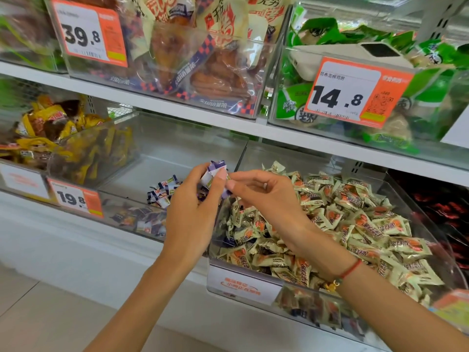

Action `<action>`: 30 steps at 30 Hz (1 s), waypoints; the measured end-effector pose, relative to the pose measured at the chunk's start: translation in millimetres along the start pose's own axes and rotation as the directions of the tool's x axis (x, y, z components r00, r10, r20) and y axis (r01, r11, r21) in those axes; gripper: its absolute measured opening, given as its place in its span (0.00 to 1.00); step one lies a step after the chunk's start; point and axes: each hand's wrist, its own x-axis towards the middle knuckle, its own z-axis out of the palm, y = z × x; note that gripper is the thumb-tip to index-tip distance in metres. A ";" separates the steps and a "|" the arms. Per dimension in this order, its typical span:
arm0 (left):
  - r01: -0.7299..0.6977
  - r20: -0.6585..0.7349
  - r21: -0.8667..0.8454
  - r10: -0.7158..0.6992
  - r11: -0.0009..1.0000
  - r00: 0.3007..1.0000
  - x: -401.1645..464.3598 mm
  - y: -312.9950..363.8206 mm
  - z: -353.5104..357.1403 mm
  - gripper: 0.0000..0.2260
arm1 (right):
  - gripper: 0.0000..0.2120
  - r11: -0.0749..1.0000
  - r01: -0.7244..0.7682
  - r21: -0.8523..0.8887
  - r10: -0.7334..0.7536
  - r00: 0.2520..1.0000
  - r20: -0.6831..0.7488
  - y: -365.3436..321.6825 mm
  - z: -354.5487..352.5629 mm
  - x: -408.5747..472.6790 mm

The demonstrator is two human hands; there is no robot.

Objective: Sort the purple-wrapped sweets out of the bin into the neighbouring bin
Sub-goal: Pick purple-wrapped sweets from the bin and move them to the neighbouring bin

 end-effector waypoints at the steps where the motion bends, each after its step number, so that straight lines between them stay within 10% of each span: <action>1: -0.020 -0.016 0.020 0.020 1.000 1.000 2.9 -1.5 -1.4 0.12 | 0.08 1.000 -0.005 -0.025 0.006 1.000 0.026 -2.1 -2.1 1.7; 6: -0.035 -0.156 0.400 0.105 0.916 0.982 22.5 -22.1 -17.0 0.13 | 0.10 0.964 -0.038 -0.265 0.035 0.999 -0.016 -4.4 -41.3 24.0; 10: 0.016 -0.011 0.592 -0.012 0.806 1.000 33.8 -43.6 -25.1 0.20 | 0.07 0.874 -0.081 -0.480 0.086 0.996 -0.012 14.2 -67.2 39.0; 14: -0.071 0.093 0.492 0.029 0.868 0.995 29.7 -30.2 -18.9 0.23 | 0.12 0.600 0.114 -0.792 -0.007 0.991 0.137 46.2 -61.6 49.1; 19: -0.144 0.259 0.528 0.003 0.837 0.966 2.1 -13.1 -10.6 0.22 | 0.30 0.138 0.200 -0.970 0.228 0.947 0.227 84.8 -28.5 54.1; 30: -0.304 0.316 0.633 0.121 0.711 0.941 -8.1 -21.5 -9.5 0.20 | 0.24 0.073 0.436 -0.897 0.286 0.852 0.438 63.9 -61.7 -0.7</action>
